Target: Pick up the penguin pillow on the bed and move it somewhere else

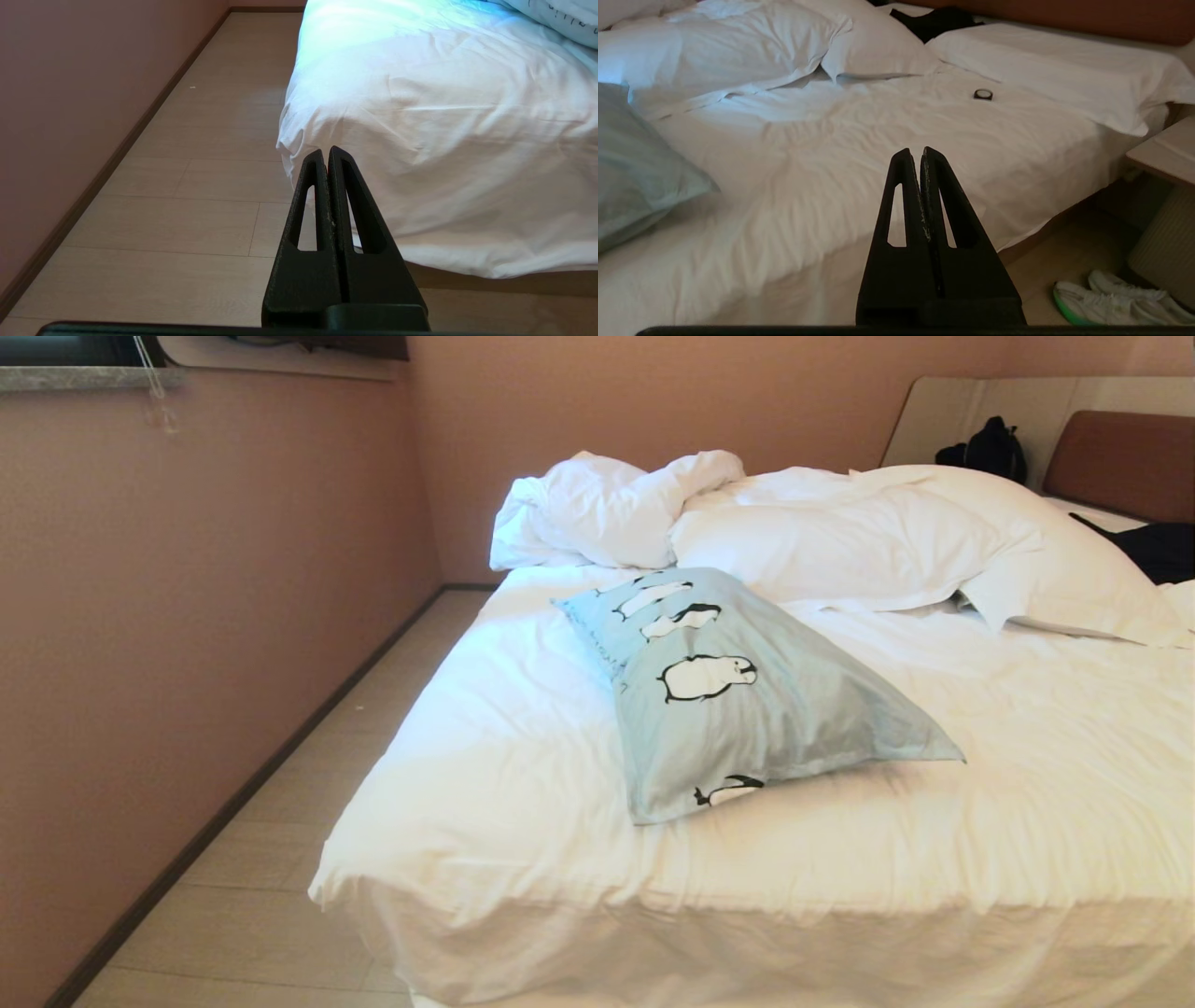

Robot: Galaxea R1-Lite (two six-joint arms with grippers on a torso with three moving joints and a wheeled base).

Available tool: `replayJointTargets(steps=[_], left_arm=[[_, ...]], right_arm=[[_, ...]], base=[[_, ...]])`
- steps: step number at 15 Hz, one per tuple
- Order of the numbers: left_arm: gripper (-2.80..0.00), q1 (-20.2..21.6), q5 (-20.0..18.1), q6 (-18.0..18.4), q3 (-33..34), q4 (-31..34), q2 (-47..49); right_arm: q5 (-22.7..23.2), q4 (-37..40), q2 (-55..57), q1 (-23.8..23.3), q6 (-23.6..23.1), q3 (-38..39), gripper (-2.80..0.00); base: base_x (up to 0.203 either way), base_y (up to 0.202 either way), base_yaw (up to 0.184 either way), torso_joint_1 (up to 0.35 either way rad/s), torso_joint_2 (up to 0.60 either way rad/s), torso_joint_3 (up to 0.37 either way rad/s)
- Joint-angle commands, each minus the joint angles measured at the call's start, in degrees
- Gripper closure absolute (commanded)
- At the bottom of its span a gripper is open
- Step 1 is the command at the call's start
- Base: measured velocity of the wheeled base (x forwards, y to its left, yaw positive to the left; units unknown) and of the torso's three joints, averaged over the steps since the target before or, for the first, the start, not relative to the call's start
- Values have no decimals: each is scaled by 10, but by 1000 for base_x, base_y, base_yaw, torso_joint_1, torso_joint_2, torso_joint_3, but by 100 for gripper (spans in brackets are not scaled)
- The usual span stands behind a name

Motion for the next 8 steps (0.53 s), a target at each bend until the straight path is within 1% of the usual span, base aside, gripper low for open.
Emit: replayJointTargets(steps=[1, 2, 4, 6, 8], left_arm=[[0, 0, 0, 0, 1, 0, 0], [0, 0, 0, 0, 1, 0, 0], [0, 0, 0, 0, 1, 0, 0], [0, 0, 0, 0, 1, 0, 0], [0, 0, 0, 0, 1, 0, 0]], right_arm=[[349, 6, -30, -4, 97, 66, 0], [361, 6, -32, -5, 102, 89, 0], [370, -1, -32, -5, 104, 125, 0], [372, -16, -37, -5, 105, 164, 0], [370, -26, -75, 5, 103, 193, 0]], base=[[0, 0, 0, 0, 0, 0], [0, 0, 0, 0, 0, 0], [0, 0, 0, 0, 0, 0], [0, 0, 0, 0, 0, 0], [0, 0, 0, 0, 0, 0]])
